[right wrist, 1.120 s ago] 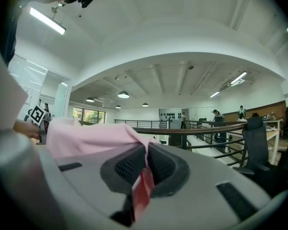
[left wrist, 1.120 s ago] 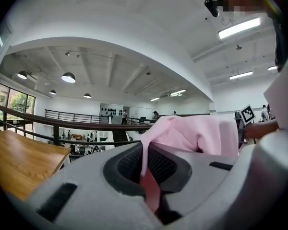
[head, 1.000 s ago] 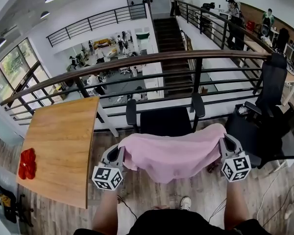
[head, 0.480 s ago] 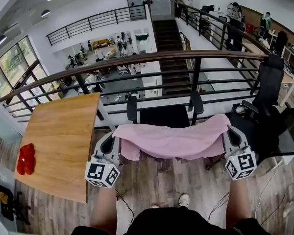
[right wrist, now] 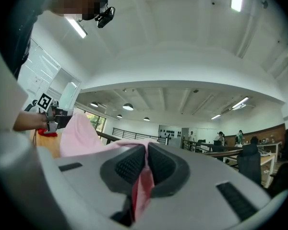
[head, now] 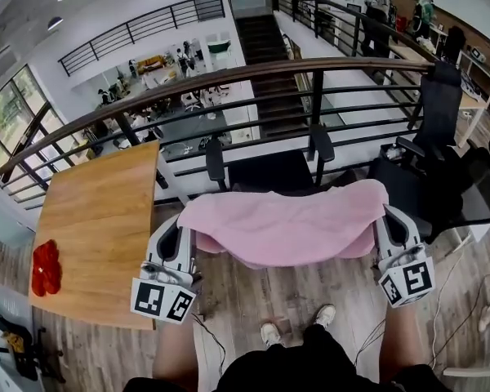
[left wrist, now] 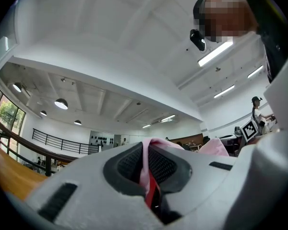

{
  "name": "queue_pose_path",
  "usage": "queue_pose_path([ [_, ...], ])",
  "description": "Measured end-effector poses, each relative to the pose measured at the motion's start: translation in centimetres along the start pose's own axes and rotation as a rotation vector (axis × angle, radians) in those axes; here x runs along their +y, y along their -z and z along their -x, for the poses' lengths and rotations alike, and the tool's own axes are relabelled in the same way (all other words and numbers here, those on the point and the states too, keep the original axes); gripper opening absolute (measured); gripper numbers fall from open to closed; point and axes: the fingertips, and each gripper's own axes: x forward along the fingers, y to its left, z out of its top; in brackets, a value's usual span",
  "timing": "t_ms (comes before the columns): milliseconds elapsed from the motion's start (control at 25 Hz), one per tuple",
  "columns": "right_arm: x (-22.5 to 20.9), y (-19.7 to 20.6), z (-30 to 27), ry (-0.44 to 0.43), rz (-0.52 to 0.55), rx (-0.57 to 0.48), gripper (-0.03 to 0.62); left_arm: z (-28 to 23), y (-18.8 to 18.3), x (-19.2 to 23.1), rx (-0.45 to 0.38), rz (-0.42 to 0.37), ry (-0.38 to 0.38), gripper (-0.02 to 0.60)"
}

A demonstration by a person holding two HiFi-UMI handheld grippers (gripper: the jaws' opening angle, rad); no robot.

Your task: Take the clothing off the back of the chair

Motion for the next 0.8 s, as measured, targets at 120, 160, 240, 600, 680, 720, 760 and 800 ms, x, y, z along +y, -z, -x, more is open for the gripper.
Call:
queue_pose_path([
  [120, 1.7, -0.6, 1.7, -0.006, 0.005, -0.004, 0.017, 1.4, -0.2, -1.0, 0.000, 0.009, 0.016, 0.021],
  [160, 2.2, -0.8, 2.2, -0.011, 0.000, -0.010, 0.017, 1.8, -0.3, -1.3, 0.000, 0.014, 0.017, 0.020],
  [240, 2.8, -1.0, 3.1, -0.030, -0.011, -0.024, 0.017, 2.8, -0.4, -2.3, -0.002, 0.033, 0.007, 0.021],
  [600, 3.0, -0.6, 7.9, -0.136, -0.004, -0.020, 0.017, 7.7, 0.9, -8.7, 0.030, 0.088, -0.052, 0.021],
  [680, 3.2, -0.2, 8.5, -0.163, -0.004, -0.015, 0.017, 8.4, 1.8, -10.0, 0.051, 0.088, -0.065, 0.021],
  [720, 3.4, 0.2, 9.0, -0.174, -0.009, -0.009, 0.017, 8.8, 2.2, -10.8, 0.062, 0.095, -0.070, 0.021],
  [760, 3.5, 0.5, 9.6, -0.182, -0.017, 0.002, 0.017, 9.3, 2.7, -11.6, 0.074, 0.102, -0.074, 0.021],
  [800, 3.7, 1.0, 10.3, -0.190, -0.024, 0.014, 0.017, 9.7, 3.3, -12.5, 0.088, 0.101, -0.074, 0.021],
])
